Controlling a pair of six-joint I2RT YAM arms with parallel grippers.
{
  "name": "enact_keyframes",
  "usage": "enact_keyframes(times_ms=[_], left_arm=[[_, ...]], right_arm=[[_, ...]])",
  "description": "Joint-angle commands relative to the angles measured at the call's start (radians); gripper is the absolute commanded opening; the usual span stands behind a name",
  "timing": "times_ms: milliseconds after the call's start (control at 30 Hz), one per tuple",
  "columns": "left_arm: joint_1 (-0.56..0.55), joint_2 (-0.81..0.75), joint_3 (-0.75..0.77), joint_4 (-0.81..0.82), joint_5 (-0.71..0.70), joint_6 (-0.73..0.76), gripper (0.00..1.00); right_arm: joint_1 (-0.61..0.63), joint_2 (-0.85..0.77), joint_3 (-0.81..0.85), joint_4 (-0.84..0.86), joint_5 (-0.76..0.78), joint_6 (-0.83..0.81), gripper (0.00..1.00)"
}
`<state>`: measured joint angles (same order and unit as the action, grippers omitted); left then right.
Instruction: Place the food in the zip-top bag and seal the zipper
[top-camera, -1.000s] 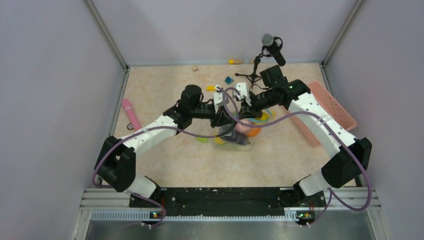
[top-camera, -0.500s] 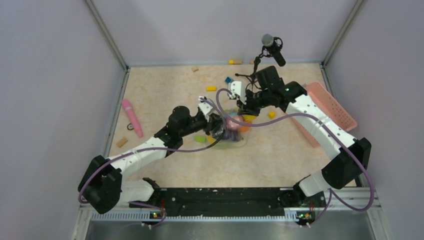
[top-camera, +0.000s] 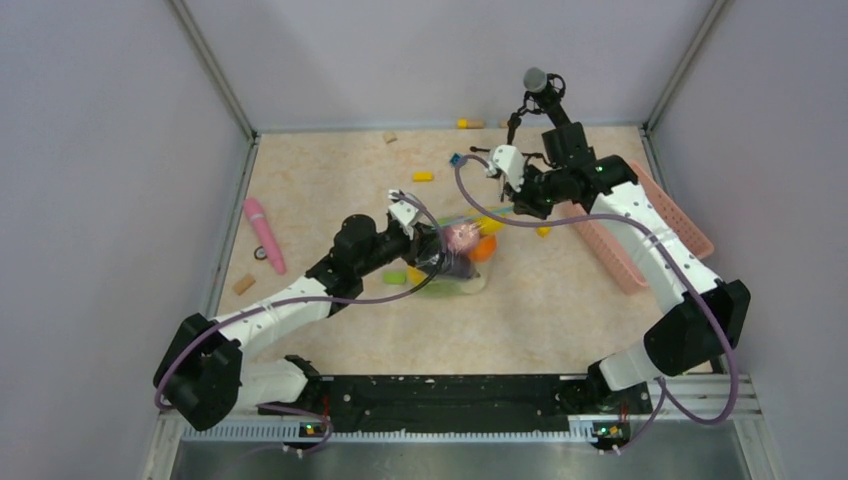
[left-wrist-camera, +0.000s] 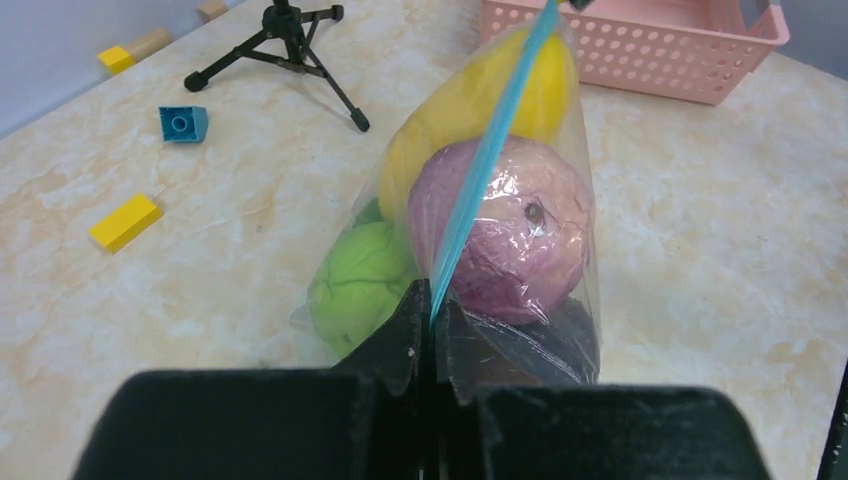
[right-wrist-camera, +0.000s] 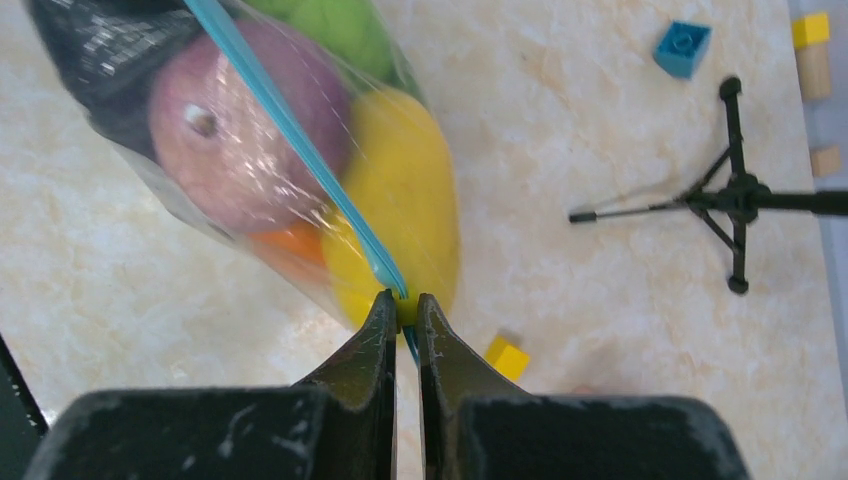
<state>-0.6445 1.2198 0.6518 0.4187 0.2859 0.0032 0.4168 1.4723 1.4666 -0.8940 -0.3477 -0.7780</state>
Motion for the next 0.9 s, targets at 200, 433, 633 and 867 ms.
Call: enact_keyframes(times_ms=[200,433,633,867], left_arm=[[0.072,-0.053,-0.028,-0.093,-0.072,0.006,0.00],[0.072,-0.031,0.051,-0.082,0.133,0.009,0.00],[0.052,0.008,0.161,-0.118,0.362,-0.111,0.00],[-0.052,-0.041,0.207,-0.146,0.400,-0.283,0.00]], right_arm=[[-0.224,-0.079,-0.005,-0.096,0.320,-0.106,0.00],[-0.223,-0.242,-0.139,0.193,0.000,-0.076,0.15],[-0.222,-0.434,-0.310,0.500,-0.105,0.227,0.50],[-0.223,-0.702,-0.528,0.870,0.259,0.855,0.99]])
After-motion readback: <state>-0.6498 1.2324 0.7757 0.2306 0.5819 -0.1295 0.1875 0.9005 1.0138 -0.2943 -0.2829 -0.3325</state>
